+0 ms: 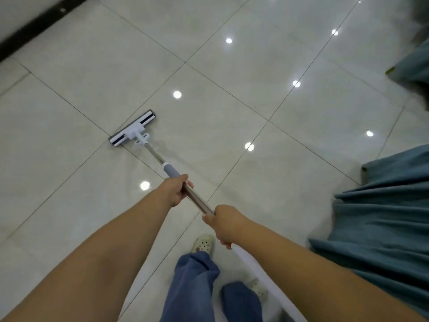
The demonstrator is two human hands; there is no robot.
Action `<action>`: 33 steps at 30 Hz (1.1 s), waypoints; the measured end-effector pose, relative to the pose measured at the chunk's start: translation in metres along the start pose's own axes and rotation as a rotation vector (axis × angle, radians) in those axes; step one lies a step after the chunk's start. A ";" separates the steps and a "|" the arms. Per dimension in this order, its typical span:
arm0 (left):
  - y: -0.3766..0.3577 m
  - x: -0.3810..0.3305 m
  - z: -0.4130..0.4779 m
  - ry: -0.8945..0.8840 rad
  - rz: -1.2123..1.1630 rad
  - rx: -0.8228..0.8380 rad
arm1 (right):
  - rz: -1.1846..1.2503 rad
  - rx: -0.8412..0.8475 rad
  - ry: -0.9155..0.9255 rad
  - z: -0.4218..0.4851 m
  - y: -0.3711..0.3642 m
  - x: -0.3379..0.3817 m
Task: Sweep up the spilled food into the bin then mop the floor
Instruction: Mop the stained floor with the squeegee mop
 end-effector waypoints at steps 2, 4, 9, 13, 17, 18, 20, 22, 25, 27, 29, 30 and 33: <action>-0.014 0.025 -0.007 0.031 0.000 0.003 | 0.072 0.013 -0.014 -0.007 -0.005 -0.031; -0.030 0.055 -0.015 0.070 -0.022 0.003 | 0.084 0.017 -0.019 -0.021 -0.005 -0.067; -0.095 0.145 -0.048 0.165 0.025 0.057 | -0.046 0.004 -0.008 -0.064 0.005 -0.167; -0.162 0.227 -0.088 0.236 0.027 0.104 | -0.197 -0.043 -0.029 -0.115 0.021 -0.266; -0.234 0.319 -0.131 0.327 -0.100 0.148 | -0.345 -0.039 -0.084 -0.182 0.032 -0.357; -0.249 0.342 -0.141 0.346 -0.119 0.150 | -0.357 -0.030 -0.112 -0.198 0.033 -0.380; -0.278 0.380 -0.162 0.377 -0.121 0.179 | -0.375 -0.028 -0.163 -0.228 0.033 -0.422; -0.301 0.403 -0.178 0.384 -0.134 0.205 | -0.370 -0.038 -0.201 -0.248 0.036 -0.450; -0.313 0.402 -0.186 0.346 -0.128 0.202 | -0.390 -0.046 -0.196 -0.256 0.043 -0.455; -0.309 0.386 -0.182 0.323 -0.140 0.187 | -0.399 -0.062 -0.152 -0.250 0.053 -0.437; -0.302 0.364 -0.173 0.299 -0.151 0.181 | -0.418 -0.081 -0.109 -0.240 0.064 -0.412; -0.297 0.351 -0.167 0.286 -0.168 0.176 | -0.426 -0.088 -0.100 -0.234 0.069 -0.399; -0.274 0.303 -0.145 0.242 -0.203 0.146 | -0.451 -0.100 -0.086 -0.206 0.085 -0.350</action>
Point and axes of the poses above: each hand's wrist, its own z-axis towards the middle knuckle, its own y-axis out of the back of the hand, x = y × z, the point moved 10 cm from there along z, towards the middle knuckle, and after that the axes turned 5 degrees about x, right-handed, at the moved point
